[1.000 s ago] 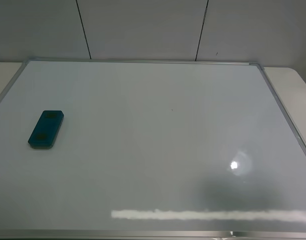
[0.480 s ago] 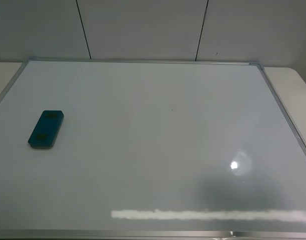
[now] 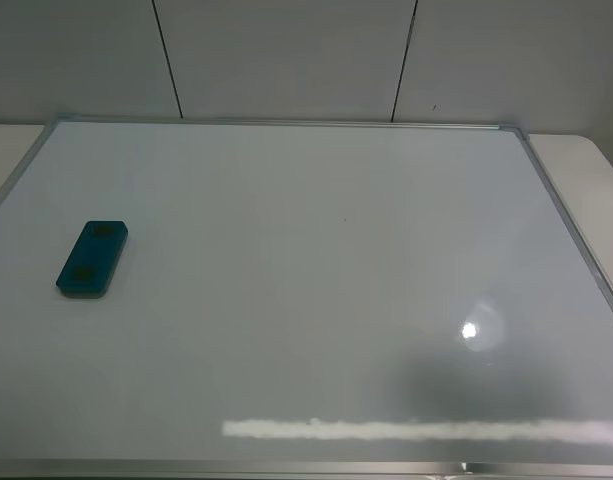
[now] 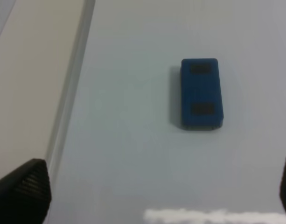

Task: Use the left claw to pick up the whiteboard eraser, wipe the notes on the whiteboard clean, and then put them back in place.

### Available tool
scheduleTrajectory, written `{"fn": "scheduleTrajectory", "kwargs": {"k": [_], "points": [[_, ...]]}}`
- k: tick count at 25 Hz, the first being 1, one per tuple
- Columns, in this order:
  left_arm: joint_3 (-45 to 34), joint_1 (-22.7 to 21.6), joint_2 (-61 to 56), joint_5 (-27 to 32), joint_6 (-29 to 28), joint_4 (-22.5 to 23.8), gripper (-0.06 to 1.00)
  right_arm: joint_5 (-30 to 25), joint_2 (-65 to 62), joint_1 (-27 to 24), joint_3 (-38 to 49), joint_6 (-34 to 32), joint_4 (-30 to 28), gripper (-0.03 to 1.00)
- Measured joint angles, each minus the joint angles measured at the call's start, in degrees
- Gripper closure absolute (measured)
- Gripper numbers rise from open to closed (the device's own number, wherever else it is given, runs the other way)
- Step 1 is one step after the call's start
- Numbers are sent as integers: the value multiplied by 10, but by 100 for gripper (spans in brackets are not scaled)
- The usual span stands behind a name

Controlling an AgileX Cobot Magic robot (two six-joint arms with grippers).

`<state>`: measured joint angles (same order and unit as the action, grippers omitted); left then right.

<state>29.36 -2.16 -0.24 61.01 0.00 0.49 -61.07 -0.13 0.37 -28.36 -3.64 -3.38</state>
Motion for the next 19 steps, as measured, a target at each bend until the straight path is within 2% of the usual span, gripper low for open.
{"fn": "scheduleTrajectory", "kwargs": {"k": [6,19], "points": [[0,32,0,-1,0,11,-5,0,0,0,0,0,0,-2],[0,34,0,-1,0,12,-5,0,0,0,0,0,0,-2]]}}
